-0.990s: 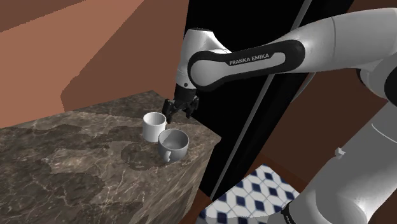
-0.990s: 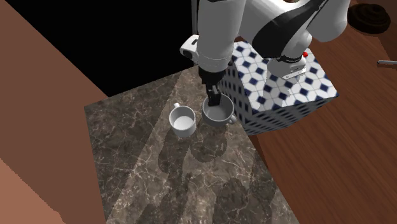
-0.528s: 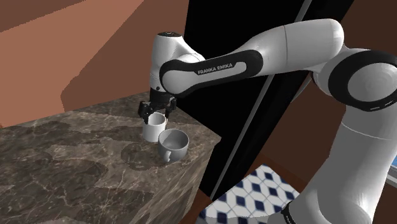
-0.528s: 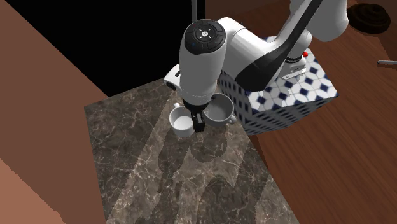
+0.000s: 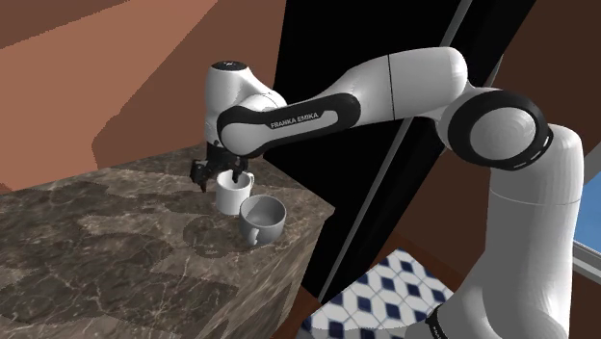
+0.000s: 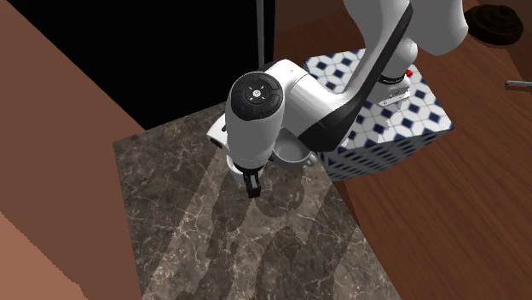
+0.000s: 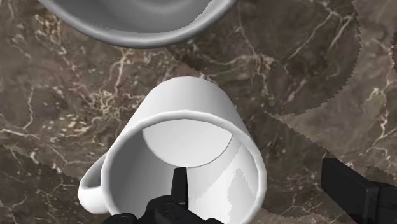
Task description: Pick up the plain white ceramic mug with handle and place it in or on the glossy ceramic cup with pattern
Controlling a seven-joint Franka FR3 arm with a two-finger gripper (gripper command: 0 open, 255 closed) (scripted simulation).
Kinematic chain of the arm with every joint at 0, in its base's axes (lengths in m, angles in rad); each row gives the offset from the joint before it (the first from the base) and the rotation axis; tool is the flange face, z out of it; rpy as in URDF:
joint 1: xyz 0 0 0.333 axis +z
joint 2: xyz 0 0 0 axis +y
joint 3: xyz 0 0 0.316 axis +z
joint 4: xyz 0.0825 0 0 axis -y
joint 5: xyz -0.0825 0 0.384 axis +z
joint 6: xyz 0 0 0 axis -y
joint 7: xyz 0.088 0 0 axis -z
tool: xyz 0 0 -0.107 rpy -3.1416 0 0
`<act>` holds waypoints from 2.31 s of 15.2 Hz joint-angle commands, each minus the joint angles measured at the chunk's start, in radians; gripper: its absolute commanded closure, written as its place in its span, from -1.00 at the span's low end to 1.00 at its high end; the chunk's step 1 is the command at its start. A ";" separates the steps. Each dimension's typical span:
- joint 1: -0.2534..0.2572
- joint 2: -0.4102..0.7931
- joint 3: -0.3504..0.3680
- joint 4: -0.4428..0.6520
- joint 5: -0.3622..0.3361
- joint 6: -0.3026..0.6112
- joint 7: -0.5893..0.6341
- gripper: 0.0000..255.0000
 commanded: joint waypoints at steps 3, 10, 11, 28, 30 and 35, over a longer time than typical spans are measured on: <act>0.004 0.036 -0.008 -0.007 -0.014 0.042 0.009 -1.00; 0.004 0.036 -0.008 -0.007 -0.014 0.042 0.009 -1.00; 0.004 0.036 -0.008 -0.007 -0.014 0.042 0.009 -1.00; 0.001 -0.001 0.001 0.033 0.004 -0.033 -0.007 1.00; 0.000 -0.009 0.004 0.047 0.009 -0.055 -0.012 1.00; 0.000 -0.028 0.009 0.087 0.019 -0.112 -0.022 1.00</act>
